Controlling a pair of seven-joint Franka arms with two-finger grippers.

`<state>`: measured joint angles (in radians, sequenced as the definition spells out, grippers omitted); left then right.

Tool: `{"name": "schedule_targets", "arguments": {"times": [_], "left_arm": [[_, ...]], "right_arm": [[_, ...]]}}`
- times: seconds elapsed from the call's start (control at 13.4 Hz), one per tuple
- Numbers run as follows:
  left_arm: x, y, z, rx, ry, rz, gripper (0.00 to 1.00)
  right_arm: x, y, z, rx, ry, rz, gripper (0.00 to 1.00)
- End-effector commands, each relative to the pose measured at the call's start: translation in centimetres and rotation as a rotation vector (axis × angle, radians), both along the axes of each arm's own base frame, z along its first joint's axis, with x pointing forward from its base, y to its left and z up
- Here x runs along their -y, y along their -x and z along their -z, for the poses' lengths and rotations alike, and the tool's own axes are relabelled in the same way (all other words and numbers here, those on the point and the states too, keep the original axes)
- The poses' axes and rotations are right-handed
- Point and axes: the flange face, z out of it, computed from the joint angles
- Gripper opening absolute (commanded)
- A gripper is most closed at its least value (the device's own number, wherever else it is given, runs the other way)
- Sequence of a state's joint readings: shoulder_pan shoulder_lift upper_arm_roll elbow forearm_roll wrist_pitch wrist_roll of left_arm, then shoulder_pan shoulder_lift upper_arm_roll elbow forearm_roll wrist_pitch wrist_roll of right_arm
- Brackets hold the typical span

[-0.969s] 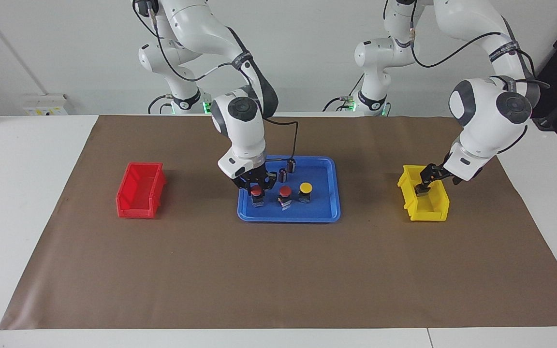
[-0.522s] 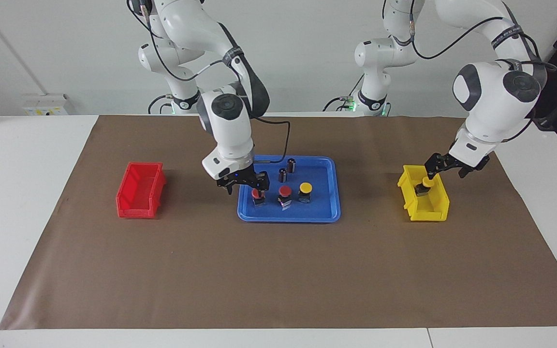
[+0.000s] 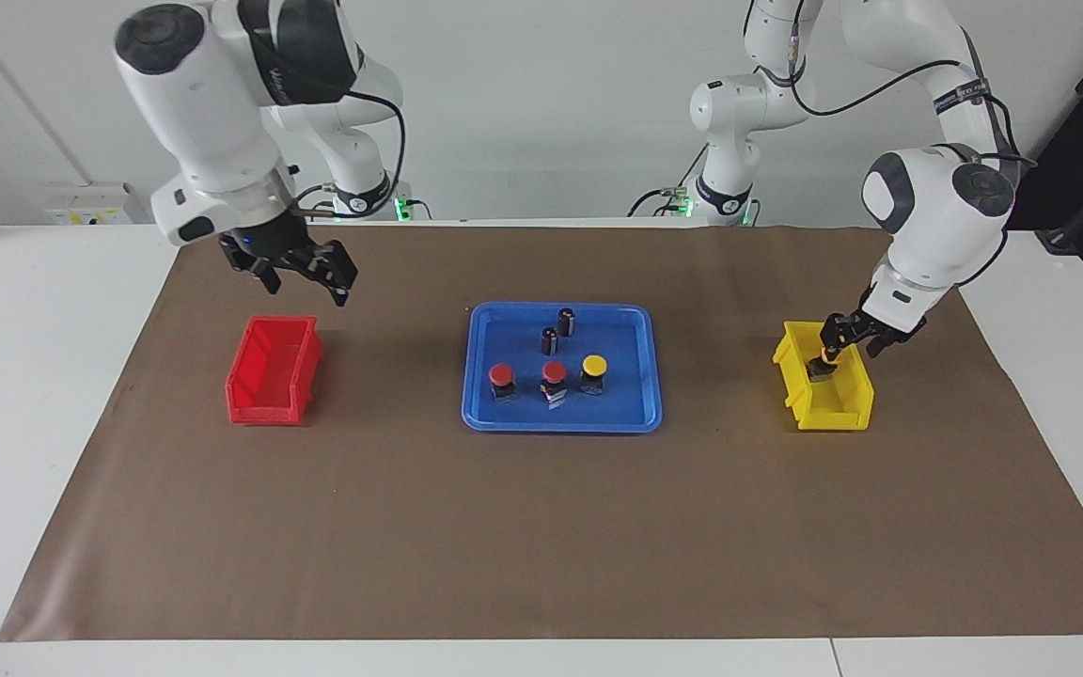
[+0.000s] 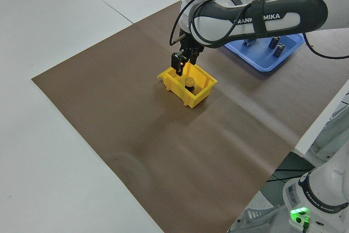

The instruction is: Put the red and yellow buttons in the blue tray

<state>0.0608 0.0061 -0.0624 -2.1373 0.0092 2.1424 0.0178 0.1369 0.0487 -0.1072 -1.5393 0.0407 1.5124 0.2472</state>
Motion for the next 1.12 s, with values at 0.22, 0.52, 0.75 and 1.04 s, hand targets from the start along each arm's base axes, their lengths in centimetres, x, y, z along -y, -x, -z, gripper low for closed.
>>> {"name": "schedule_targets", "arguments": {"times": [0.22,0.52,0.75,1.04], "left_arm": [[0.2,2.4,1.5,0.018,0.014,-0.004,0.7],[0.4,2.2,2.3,0.031,0.015,-0.003,0.7],[0.4,2.6,3.1,0.039,0.015,-0.001,0.69],[0.4,2.5,3.3,0.042,0.015,-0.001,0.64]], "right_arm": [[10.8,3.2,-1.0,-0.05,0.01,-0.093,1.0],[12.1,4.0,0.3,-0.019,0.018,-0.116,1.0],[12.9,4.1,0.0,-0.021,0.017,-0.146,1.0],[12.7,4.3,0.2,-0.031,0.014,-0.144,1.0]]}}
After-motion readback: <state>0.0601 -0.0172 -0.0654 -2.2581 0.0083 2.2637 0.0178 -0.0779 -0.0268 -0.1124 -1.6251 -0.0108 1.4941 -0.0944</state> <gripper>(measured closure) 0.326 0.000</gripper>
